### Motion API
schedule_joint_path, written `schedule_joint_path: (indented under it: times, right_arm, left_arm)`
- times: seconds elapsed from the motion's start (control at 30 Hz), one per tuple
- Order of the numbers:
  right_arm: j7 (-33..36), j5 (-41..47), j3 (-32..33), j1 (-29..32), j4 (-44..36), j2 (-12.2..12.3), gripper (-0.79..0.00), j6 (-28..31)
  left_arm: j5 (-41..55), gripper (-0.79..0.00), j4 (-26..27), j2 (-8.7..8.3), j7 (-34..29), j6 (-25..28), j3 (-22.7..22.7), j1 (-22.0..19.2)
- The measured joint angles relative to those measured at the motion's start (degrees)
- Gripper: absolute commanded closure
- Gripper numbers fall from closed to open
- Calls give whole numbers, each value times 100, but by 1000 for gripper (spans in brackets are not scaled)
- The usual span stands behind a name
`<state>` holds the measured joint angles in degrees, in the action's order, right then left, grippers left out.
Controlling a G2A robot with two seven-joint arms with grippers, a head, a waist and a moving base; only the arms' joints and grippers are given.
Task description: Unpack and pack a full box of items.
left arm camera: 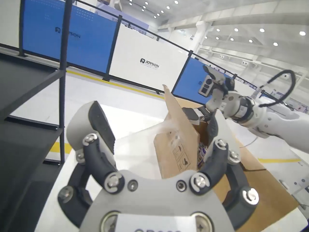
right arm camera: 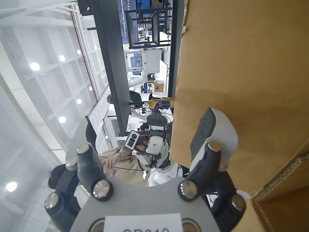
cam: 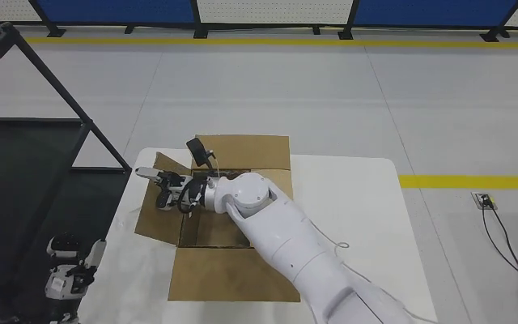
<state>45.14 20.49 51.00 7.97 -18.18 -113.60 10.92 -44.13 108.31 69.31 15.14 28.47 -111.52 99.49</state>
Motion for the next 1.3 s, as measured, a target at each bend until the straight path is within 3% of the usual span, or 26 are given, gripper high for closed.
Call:
schedule_joint_path:
  times: [0.27, 0.43, 0.53, 0.67, 0.9, 1.07, 1.3]
  right_arm:
    - [-50, -33, 30, -69, 205, -75, -785, 176]
    - [-9, -7, 108, -84, 296, -70, -785, 254]
    - [21, -15, 141, -86, 315, -66, -785, 254]
    - [69, -48, 168, -89, 315, -66, -785, 233]
    - [96, -109, 213, -98, 307, -73, -785, 181]
    - [61, -135, 251, -92, 298, -77, -785, 181]
    - [15, -176, 309, -83, 290, -78, -785, 163]
  left_arm:
    - [-451, -785, -159, 32, 12, -321, 343, -182]
    - [-255, -785, -669, 52, -120, -1022, 315, -543]
    - [-658, -785, -1152, 28, -234, -1376, 258, -804]
    - [-1257, -785, -2040, -28, -672, -1511, 429, -1477]
    - [-2171, -785, -3343, -145, -1220, -941, 853, -2812]
    - [-2714, -785, -3814, -201, -1410, -694, 1096, -3347]
    - [-2934, -785, -4277, -191, -1273, -1249, 1308, -3843]
